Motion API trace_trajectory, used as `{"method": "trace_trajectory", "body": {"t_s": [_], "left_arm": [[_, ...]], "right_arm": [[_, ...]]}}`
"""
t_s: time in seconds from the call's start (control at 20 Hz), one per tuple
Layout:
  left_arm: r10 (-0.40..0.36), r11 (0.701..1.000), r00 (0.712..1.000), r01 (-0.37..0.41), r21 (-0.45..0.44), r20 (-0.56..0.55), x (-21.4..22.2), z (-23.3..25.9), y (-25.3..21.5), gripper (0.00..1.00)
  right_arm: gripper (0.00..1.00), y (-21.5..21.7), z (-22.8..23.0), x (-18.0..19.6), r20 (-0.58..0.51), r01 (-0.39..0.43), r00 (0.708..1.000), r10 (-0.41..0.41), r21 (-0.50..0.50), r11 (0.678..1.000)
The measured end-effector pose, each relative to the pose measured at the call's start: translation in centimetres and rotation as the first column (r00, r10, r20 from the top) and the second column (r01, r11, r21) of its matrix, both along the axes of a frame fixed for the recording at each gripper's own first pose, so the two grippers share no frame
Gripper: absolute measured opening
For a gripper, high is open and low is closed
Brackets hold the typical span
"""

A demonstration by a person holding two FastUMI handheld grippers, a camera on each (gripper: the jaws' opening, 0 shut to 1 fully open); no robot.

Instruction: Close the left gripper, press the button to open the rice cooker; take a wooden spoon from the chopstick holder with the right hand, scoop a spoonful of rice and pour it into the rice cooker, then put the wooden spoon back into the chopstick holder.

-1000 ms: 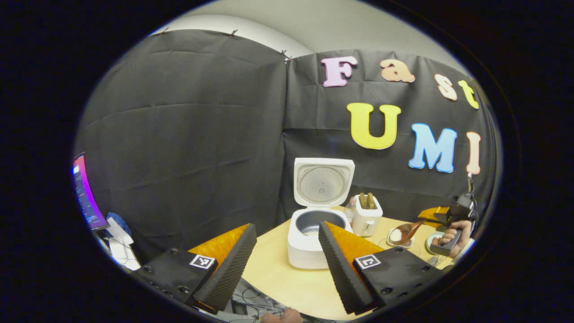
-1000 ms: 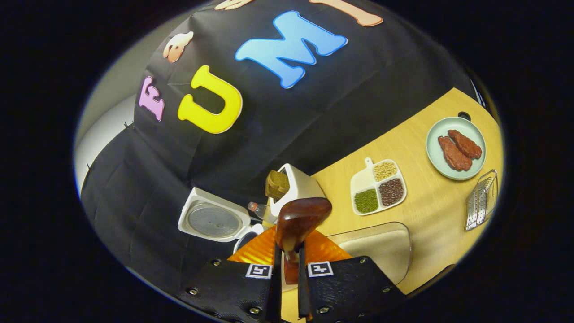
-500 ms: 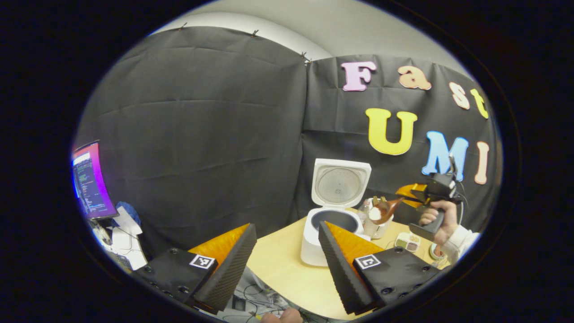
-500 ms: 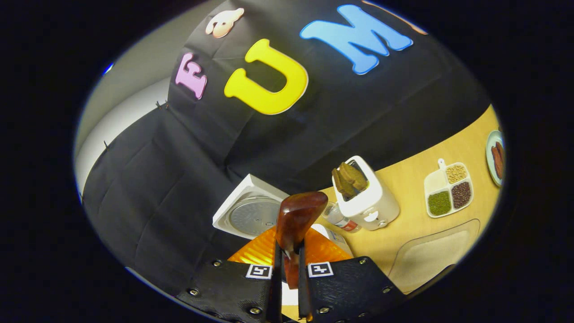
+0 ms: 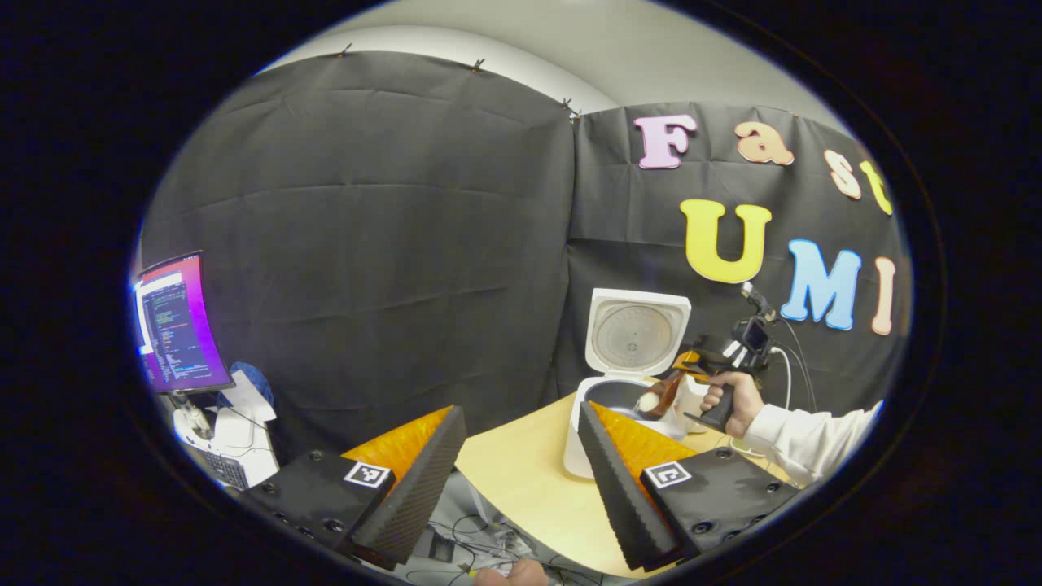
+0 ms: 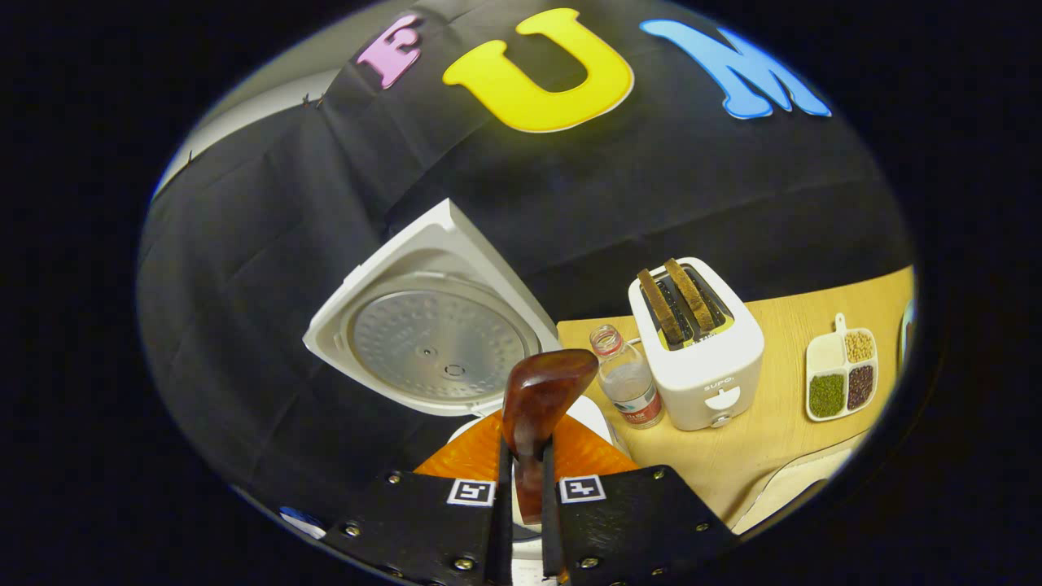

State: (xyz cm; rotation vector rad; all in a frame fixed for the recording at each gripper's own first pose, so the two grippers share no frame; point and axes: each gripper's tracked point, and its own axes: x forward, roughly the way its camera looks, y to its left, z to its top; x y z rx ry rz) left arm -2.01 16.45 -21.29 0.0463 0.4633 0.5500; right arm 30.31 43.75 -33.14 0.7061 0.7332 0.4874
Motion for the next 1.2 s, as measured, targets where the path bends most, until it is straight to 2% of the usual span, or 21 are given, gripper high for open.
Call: {"method": "trace_trajectory", "body": {"t_s": [0.2, 0.25, 0.4, 0.55, 0.65, 0.8, 0.85, 0.95, 1.0, 1.1, 1.2], "left_arm": [[0.028, 0.999, 1.000, -0.028, -0.028, 0.012, -0.4, -0.4, 0.6, 0.94], [0.033, 0.999, 0.999, -0.033, -0.034, 0.012, -0.5, -0.5, 0.7, 0.97], [0.038, 0.999, 0.999, -0.038, -0.032, 0.009, -0.9, -0.8, 0.9, 0.94], [0.039, 0.999, 0.999, -0.039, -0.031, 0.001, -1.0, -0.9, 1.1, 0.94], [0.043, 0.999, 0.999, -0.043, -0.033, -0.008, -1.3, -1.2, 1.2, 0.94], [0.045, 0.998, 0.999, -0.046, -0.036, -0.019, -1.4, -1.4, 1.2, 0.94], [0.045, 0.998, 0.999, -0.045, -0.036, -0.018, -1.4, -1.3, 1.2, 1.00], [0.044, 0.998, 0.999, -0.044, -0.040, -0.011, -1.4, -1.2, 1.1, 0.98], [0.043, 0.998, 0.999, -0.043, -0.044, -0.012, -1.5, -1.3, 1.1, 1.00], [0.041, 0.998, 0.999, -0.041, -0.049, -0.014, -1.5, -1.5, 1.2, 0.98], [0.034, 0.998, 0.999, -0.035, -0.050, -0.020, -1.5, -1.4, 1.1, 0.97]], "right_arm": [[0.15, 1.8, 0.1, -0.3, 0.134, -0.063, 0.987, 0.085, -0.156, 0.986], [0.15, 2.0, 0.2, -0.7, 0.157, -0.090, 0.980, 0.119, -0.183, 0.979], [0.14, 2.4, 0.4, -1.2, 0.212, -0.127, 0.960, 0.182, -0.246, 0.961], [0.14, 2.7, 1.3, -1.3, 0.300, -0.136, 0.920, 0.251, -0.357, 0.924], [0.14, 2.7, 2.8, -1.6, 0.383, -0.130, 0.872, 0.305, -0.420, 0.898], [0.15, 3.6, 3.9, -1.6, 0.477, -0.119, 0.784, 0.397, -0.512, 0.851], [0.15, 3.7, 4.0, -1.9, 0.509, -0.101, 0.745, 0.432, -0.554, 0.826], [0.14, 3.6, 4.6, -2.4, 0.560, -0.061, 0.663, 0.497, -0.621, 0.781], [0.14, 3.4, 4.6, -2.5, 0.576, -0.045, 0.626, 0.526, -0.647, 0.761], [0.14, 3.3, 4.3, -2.2, 0.585, -0.030, 0.587, 0.560, -0.675, 0.737], [0.14, 3.1, 4.7, -2.4, 0.590, -0.014, 0.574, 0.569, -0.687, 0.727]]}}
